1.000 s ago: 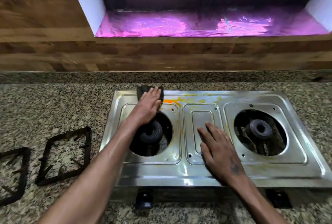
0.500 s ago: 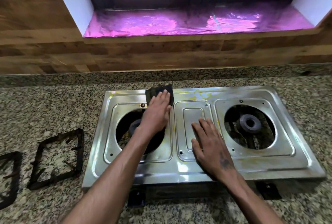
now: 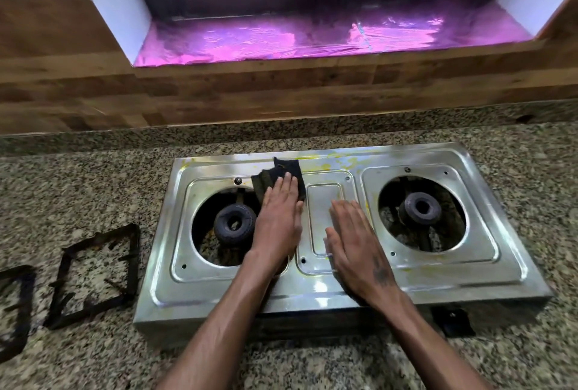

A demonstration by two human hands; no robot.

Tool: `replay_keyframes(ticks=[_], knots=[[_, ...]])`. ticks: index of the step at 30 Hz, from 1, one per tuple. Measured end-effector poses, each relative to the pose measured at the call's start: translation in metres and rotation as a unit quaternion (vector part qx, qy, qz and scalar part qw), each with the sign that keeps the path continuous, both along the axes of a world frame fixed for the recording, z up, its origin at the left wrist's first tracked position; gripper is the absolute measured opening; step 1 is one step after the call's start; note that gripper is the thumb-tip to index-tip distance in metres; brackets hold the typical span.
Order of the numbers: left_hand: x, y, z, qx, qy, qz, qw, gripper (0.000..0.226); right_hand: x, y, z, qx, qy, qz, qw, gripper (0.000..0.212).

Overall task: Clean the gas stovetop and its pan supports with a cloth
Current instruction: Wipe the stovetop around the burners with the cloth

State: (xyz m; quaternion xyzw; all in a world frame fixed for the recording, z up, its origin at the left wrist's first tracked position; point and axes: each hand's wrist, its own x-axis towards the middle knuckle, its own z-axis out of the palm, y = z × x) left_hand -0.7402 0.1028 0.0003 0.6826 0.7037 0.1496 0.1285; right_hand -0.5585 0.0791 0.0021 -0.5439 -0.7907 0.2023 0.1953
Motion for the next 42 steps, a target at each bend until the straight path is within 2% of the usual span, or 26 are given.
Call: replay_keyframes(ticks=[3,6,11,14,19,22,24,26,29,31,34,36,38,40,42], knots=[[0.021,-0.027,0.003,-0.005,-0.011,-0.025,1.0,0.066,0.001,0.0,0.001,-0.009,0.037,-0.012,0.999,0.063],[0.028,-0.068,-0.002,0.004,0.0,-0.061,0.998,0.063,0.002,0.001,0.003,-0.016,0.07,-0.023,0.997,0.063],[0.02,-0.053,-0.004,0.005,-0.007,0.021,1.0,0.067,0.002,0.0,0.002,-0.009,0.054,-0.009,0.998,0.062],[0.035,-0.041,-0.002,0.005,-0.003,0.053,0.999,0.072,0.003,0.002,0.001,-0.013,0.079,-0.015,0.997,0.061],[0.062,-0.069,0.002,-0.002,-0.036,-0.065,0.997,0.066,0.007,0.002,0.007,0.02,0.171,-0.049,0.984,0.051],[0.047,-0.078,0.017,-0.008,-0.142,-0.099,0.985,0.058,0.011,0.0,0.008,0.048,0.187,-0.062,0.979,0.046],[0.033,-0.088,0.028,0.038,-0.192,-0.081,0.977,0.051,0.009,-0.003,0.007,0.064,0.155,-0.051,0.985,0.045],[0.018,-0.098,0.028,0.092,-0.194,-0.017,0.977,0.045,-0.004,-0.009,0.007,0.066,0.09,-0.024,0.993,0.049],[-0.001,-0.106,0.016,0.111,-0.169,0.083,0.976,0.045,-0.041,-0.018,0.007,0.015,-0.052,0.044,0.998,0.068],[-0.005,-0.107,0.007,0.095,-0.153,0.076,0.981,0.047,-0.056,-0.023,0.007,-0.012,-0.131,0.091,0.987,0.077],[-0.003,-0.108,-0.001,0.07,-0.148,0.045,0.985,0.05,-0.032,-0.024,0.007,-0.017,-0.141,0.142,0.98,0.077],[-0.001,-0.11,-0.002,0.068,-0.129,0.042,0.988,0.05,0.002,-0.017,0.006,-0.013,-0.149,0.128,0.98,0.075],[0.002,-0.11,-0.002,0.073,-0.096,0.04,0.992,0.049,0.025,0.01,0.005,-0.036,-0.183,0.064,0.98,0.075],[0.004,-0.11,-0.003,0.074,-0.062,0.03,0.995,0.048,0.02,0.034,0.003,-0.049,-0.201,-0.001,0.978,0.074],[0.004,-0.11,-0.003,0.072,-0.053,0.03,0.996,0.047,-0.002,0.04,0.003,-0.036,-0.207,-0.005,0.978,0.077]])
